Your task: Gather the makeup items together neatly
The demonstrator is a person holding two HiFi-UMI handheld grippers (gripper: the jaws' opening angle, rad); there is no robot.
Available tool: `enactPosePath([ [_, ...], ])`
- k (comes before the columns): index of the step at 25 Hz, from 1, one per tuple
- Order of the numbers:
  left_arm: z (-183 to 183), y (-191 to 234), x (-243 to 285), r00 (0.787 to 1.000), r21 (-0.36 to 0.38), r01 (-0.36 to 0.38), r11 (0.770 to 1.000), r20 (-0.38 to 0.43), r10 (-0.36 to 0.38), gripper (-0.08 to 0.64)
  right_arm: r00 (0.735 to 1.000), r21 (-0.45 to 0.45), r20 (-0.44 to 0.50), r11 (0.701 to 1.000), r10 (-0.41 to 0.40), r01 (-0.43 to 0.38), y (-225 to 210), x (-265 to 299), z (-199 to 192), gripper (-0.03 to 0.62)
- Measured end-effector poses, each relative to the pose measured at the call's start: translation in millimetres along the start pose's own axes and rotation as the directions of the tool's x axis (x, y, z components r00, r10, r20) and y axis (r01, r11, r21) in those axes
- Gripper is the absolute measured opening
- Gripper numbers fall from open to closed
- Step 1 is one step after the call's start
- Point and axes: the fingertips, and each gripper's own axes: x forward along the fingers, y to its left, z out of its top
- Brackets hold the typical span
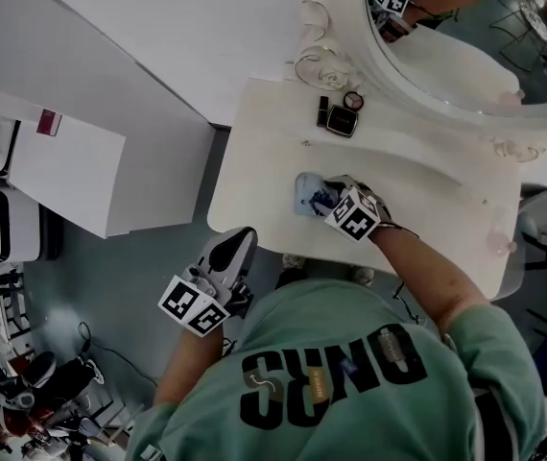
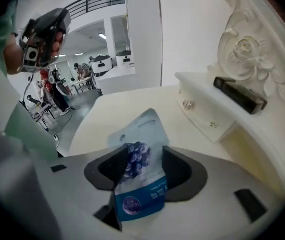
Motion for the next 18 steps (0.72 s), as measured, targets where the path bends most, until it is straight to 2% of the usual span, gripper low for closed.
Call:
enactPosePath([
  [1,-2,4,-6,1.0,-0.005,-0.011,1.0,-0.004,0.011,0.008,1.0,0.002,-0.007,1.0,-0.01,0.01,3,9,-5,0.21],
  [5,-3,18,-21,1.0,-0.006,-0.025,1.0,-0.009,0.025,0.008,0.997,0.068,0.034,0.995,-0.072,0.07,-2,19,-8,0.213],
  [7,-1,21,-26,1.0,-0.005,-0.028,1.0,-0.006,0.028,0.008,0.997,0.085,0.038,0.994,-0.068,0.065,1,20,-8,0.213],
  [8,0,21,-27,1.0,-0.004,-0.027,1.0,-0.005,0.027,0.008,0.997,0.094,0.047,0.994,-0.055,0.05,4,19,-6,0.238],
  [9,2,19,-27,1.0,0.0,-0.022,1.0,-0.003,0.022,0.008,0.997,0.107,0.07,0.994,-0.044,0.036,7,15,-1,0.26],
  [11,6,11,-21,1.0,0.015,0.003,1.0,0.005,-0.003,0.008,0.986,0.141,0.159,0.99,-0.048,0.025,6,-10,20,0.261],
  [14,16,-7,-2,0.998,0.05,0.062,0.997,0.016,-0.063,0.008,0.946,0.193,0.306,0.98,-0.103,0.044,-9,-72,49,0.261],
  [18,26,-49,35,0.986,0.095,0.16,0.983,0.021,-0.163,0.008,0.865,0.285,0.458,0.955,-0.206,0.076,-35,-185,52,0.253],
])
